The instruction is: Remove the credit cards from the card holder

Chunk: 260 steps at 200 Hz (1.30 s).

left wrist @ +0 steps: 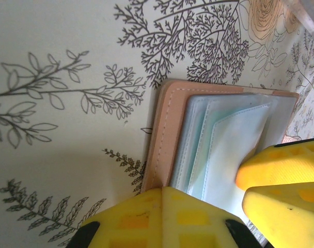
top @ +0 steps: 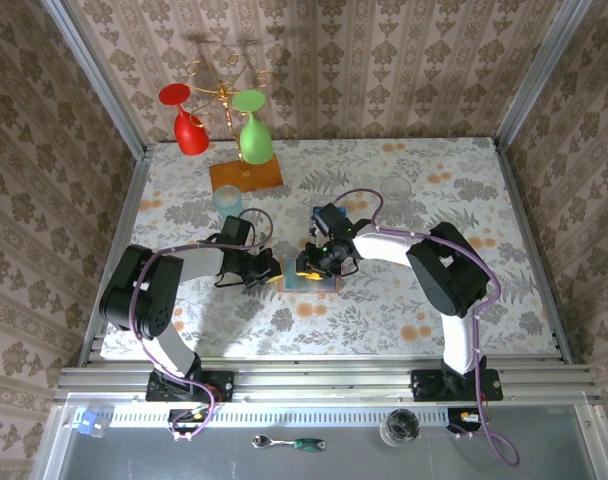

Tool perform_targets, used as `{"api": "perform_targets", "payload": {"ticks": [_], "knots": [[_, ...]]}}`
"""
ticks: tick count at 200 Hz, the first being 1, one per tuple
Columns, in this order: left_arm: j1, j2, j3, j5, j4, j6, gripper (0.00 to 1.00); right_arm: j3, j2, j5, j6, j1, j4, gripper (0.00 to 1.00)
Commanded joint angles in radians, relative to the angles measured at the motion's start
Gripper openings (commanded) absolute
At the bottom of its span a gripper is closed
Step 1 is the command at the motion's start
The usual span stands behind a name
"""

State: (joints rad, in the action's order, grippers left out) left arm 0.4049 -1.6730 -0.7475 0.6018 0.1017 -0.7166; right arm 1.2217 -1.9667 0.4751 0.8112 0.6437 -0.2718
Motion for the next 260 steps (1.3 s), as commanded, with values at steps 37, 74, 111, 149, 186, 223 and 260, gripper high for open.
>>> {"api": "perform_targets", "payload": {"ticks": [37, 74, 111, 149, 186, 223, 260], "knots": [[-0.005, -0.01, 0.004, -0.009, 0.028, 0.028, 0.0, -0.048, 0.042, -0.008, -0.003, -0.016, 0.001, 0.32], [-0.005, -0.005, -0.001, -0.009, 0.03, 0.025, 0.0, -0.105, 0.048, 0.034, 0.046, -0.027, 0.131, 0.32], [-0.005, 0.034, -0.004, -0.003, 0.028, 0.005, 0.0, -0.15, 0.046, 0.066, 0.073, -0.039, 0.218, 0.31], [-0.005, 0.1, -0.029, -0.008, 0.056, -0.019, 0.02, -0.172, 0.05, 0.083, 0.081, -0.047, 0.26, 0.31], [0.005, 0.127, -0.056, 0.025, 0.036, -0.066, 0.09, -0.186, 0.047, 0.096, 0.084, -0.05, 0.292, 0.31], [0.043, 0.081, -0.079, 0.035, 0.004, -0.088, 0.17, -0.203, 0.042, 0.109, 0.096, -0.056, 0.323, 0.31], [0.045, 0.035, -0.073, 0.035, -0.023, -0.106, 0.25, -0.217, 0.039, 0.121, 0.106, -0.061, 0.351, 0.31]]}}
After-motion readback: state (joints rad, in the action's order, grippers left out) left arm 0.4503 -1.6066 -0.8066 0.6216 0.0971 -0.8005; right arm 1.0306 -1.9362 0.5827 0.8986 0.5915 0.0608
